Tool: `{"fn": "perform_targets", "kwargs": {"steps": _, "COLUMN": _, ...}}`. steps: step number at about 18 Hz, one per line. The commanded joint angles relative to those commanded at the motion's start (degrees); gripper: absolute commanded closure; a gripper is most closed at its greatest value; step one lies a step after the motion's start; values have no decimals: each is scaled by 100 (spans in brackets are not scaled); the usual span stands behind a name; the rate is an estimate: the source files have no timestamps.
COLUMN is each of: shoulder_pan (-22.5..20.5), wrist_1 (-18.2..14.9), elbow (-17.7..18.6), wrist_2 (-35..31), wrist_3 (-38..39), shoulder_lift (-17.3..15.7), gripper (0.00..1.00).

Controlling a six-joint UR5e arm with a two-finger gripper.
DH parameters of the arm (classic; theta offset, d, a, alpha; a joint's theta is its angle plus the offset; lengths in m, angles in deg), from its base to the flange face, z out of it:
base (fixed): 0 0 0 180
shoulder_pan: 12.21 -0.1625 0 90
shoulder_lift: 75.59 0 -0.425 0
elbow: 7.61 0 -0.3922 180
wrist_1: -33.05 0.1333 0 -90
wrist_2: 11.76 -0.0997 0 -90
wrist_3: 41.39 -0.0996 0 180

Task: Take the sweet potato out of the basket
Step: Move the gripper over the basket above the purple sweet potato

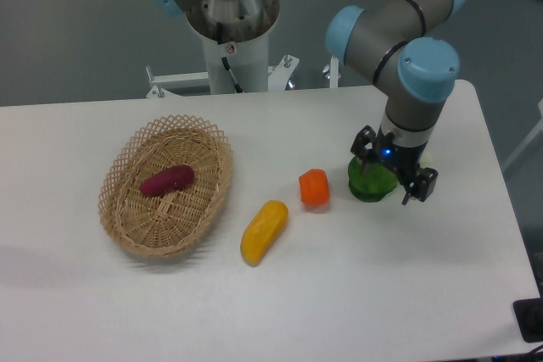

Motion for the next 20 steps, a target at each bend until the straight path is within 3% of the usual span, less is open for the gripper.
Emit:
{"fn": "perform_targets", "kwargs": {"steps": 8, "shoulder_pan": 904, "wrist_1": 26, "elbow": 438, "wrist_2": 0, "wrist_3": 1143, "shoulder_lift": -377, "gripper": 0}}
{"fn": "perform_targets", "kwargs": {"steps": 16, "shoulder_pan": 1960, "wrist_1": 35, "elbow": 1203, "wrist_2": -18, "wrist_3": 1188, "shoulder_lift": -843, "gripper": 0}}
{"fn": "perform_targets", "kwargs": {"steps": 20, "shoulder_pan": 2399, "wrist_1": 35, "elbow": 1529, "wrist_2": -9, "wrist_3": 1214, "shoulder_lift": -853, "gripper": 0}}
